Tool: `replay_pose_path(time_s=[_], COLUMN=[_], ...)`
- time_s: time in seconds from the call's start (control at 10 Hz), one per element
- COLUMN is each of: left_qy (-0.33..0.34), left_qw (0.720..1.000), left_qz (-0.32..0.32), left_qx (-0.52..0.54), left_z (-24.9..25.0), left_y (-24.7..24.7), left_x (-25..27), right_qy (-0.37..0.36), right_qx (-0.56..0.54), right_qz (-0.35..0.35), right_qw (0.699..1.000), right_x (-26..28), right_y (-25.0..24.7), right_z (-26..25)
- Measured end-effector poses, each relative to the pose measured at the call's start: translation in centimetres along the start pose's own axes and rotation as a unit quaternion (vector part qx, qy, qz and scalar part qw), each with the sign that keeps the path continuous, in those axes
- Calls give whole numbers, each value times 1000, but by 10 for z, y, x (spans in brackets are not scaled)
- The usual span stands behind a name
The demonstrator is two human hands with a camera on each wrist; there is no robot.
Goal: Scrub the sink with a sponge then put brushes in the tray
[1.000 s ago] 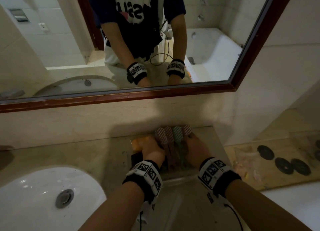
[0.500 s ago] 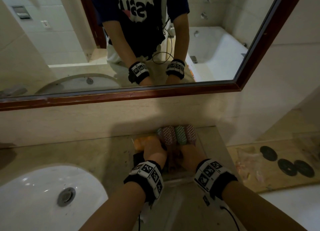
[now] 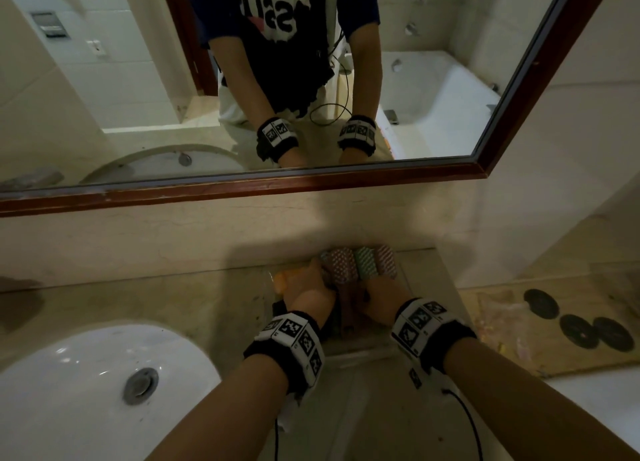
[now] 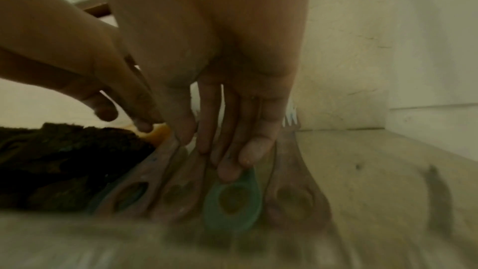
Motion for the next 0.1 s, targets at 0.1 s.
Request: replay_pose_path(time_s=[0.1], left_qy=[46], left_qw=[997], left_qz=[23], left_qx=[50], left_z=[-6], left_y=[-9], left_x=[8], right_qy=[17], right_qx=[-24], right_qz=[40], right_qw=[999], right_x=[-3], right_y=[-19], right_z=[0])
Point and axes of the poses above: each hand's wrist, its own x-axis away from the middle knuckle, its own y-axis out of the palm, z = x × y, the point moved 2 cm from there along -x, towards the middle knuckle, and after that the axes turned 11 degrees about -z, right-handed, at the moved point
